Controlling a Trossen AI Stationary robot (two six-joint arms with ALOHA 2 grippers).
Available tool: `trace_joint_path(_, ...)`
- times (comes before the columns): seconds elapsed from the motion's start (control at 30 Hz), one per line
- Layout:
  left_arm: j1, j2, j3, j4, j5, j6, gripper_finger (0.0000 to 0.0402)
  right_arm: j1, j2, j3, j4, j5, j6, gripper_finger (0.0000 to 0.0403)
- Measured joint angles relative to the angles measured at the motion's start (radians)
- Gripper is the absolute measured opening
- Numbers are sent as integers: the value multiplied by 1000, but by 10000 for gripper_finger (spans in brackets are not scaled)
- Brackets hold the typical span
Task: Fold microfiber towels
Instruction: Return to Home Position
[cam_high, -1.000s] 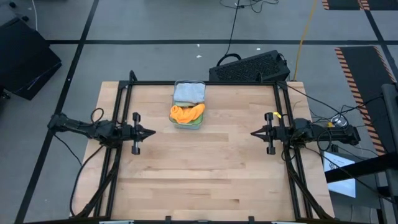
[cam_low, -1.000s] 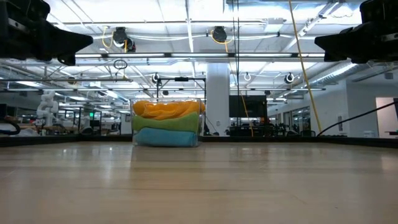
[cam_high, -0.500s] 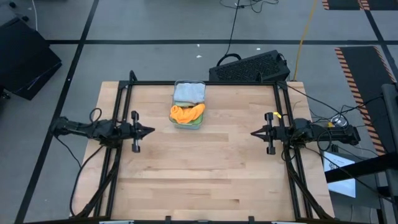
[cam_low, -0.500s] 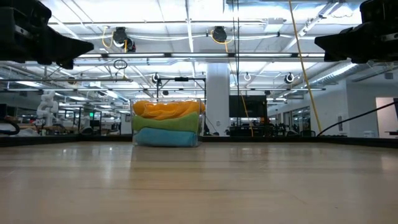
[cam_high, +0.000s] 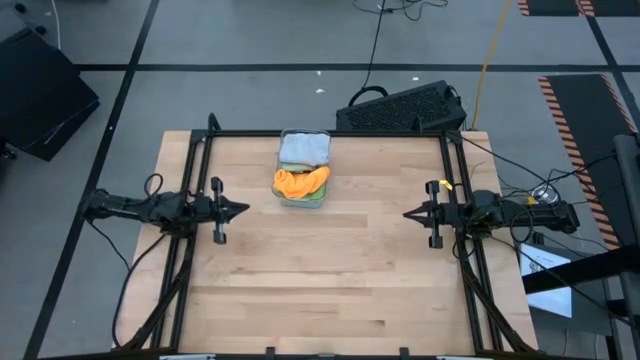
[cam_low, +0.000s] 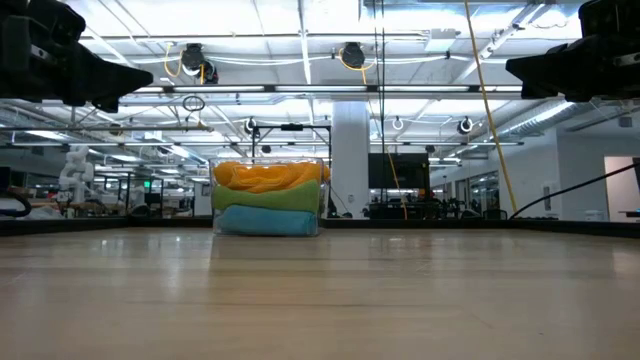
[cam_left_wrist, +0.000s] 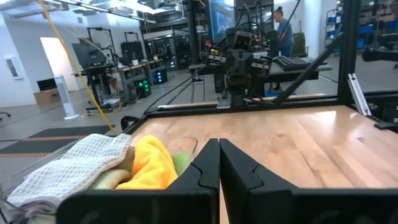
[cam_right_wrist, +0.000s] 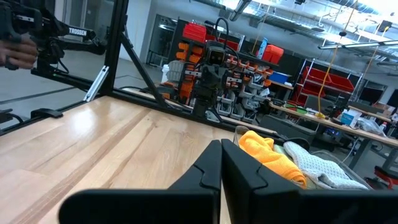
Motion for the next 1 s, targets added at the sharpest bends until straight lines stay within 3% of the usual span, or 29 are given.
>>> trace_joint_path(0.43, 0, 0, -1, 10, -3, -5, 32, 0, 0, 0, 0, 0, 0, 0)
trace_joint_path(1.0, 0, 0, -1, 11, -4, -7, 31, 0, 0, 0, 0, 0, 0, 0)
